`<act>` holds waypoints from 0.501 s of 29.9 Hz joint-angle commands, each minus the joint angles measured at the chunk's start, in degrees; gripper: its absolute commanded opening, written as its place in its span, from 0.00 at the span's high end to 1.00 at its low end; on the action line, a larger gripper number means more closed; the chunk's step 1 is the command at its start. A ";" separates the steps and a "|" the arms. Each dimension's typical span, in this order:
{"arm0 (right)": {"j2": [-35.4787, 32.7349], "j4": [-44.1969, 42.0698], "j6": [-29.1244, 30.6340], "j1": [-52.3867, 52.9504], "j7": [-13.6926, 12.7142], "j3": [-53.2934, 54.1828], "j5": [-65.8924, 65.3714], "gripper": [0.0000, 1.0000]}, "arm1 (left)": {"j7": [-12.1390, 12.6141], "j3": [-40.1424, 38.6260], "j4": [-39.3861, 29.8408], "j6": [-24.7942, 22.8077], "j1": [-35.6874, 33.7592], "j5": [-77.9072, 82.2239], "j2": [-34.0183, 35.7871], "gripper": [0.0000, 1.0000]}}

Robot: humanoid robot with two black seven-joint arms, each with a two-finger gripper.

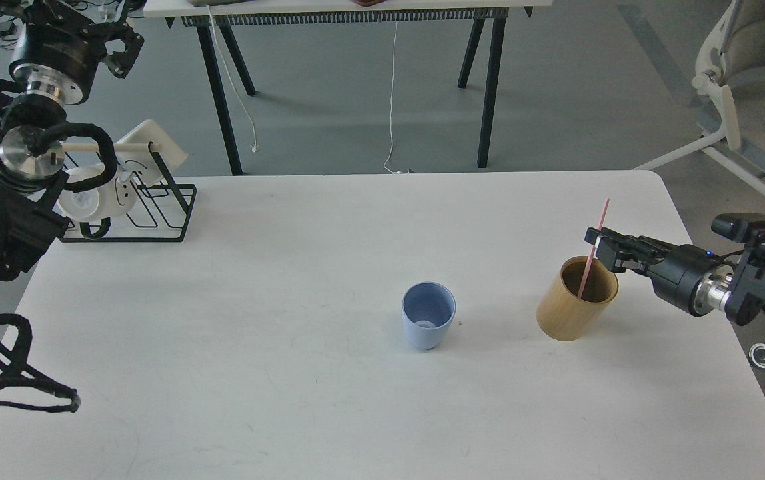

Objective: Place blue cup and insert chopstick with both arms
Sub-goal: 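Reach the right gripper to the red straw in the tan cup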

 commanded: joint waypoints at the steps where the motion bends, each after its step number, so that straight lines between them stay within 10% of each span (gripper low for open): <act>1: 0.33 -0.22 0.00 -0.07 0.01 -0.02 0.00 0.80 | 0.01 0.05 0.06 0.00 0.01 0.00 -0.05 0.00; 15: -0.02 2.15 0.00 0.46 -0.07 0.16 0.09 0.94 | 0.01 0.05 0.06 0.00 -0.16 0.00 -0.05 0.00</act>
